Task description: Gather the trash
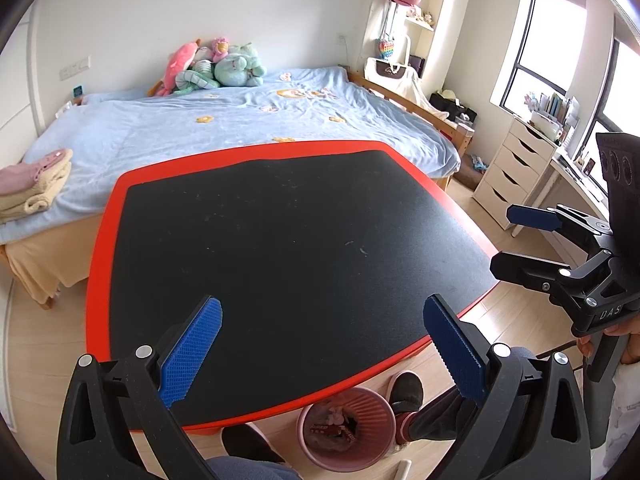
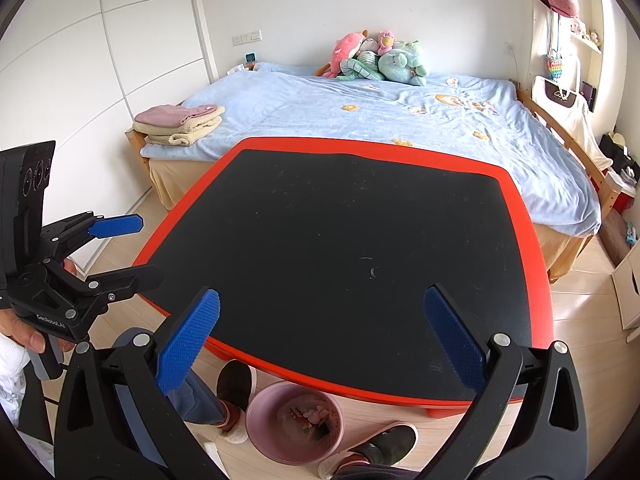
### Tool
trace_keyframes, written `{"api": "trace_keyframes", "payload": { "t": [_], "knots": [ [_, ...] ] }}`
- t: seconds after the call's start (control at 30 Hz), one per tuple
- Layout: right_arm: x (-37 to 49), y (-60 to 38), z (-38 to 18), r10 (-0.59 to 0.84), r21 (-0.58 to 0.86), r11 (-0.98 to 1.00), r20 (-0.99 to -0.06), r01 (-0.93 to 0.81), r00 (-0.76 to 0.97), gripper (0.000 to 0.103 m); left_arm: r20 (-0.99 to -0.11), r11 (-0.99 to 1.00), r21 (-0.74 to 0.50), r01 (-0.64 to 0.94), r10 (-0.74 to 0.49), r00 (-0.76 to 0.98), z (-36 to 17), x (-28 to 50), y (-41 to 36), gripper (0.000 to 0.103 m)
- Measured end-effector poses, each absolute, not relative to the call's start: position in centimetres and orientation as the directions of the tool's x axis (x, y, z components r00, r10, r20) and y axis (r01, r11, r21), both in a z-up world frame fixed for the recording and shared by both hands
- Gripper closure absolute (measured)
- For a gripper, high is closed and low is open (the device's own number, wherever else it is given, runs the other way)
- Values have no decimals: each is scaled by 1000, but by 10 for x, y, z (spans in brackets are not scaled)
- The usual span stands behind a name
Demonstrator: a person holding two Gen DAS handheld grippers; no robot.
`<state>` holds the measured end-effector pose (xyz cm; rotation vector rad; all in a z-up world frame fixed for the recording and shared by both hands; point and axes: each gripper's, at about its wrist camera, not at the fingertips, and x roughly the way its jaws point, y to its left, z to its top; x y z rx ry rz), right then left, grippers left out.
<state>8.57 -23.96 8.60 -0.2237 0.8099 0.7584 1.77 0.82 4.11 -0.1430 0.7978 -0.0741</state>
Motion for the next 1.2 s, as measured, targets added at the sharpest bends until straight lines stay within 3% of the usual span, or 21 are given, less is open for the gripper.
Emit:
{"api": "trace_keyframes", "payload": {
  "t": [1.2],
  "knots": [
    [90, -242, 82, 516, 93, 721, -734, -687, 441, 3, -708, 987, -157, 26, -131, 694, 43, 18, 2, 6]
  ]
}}
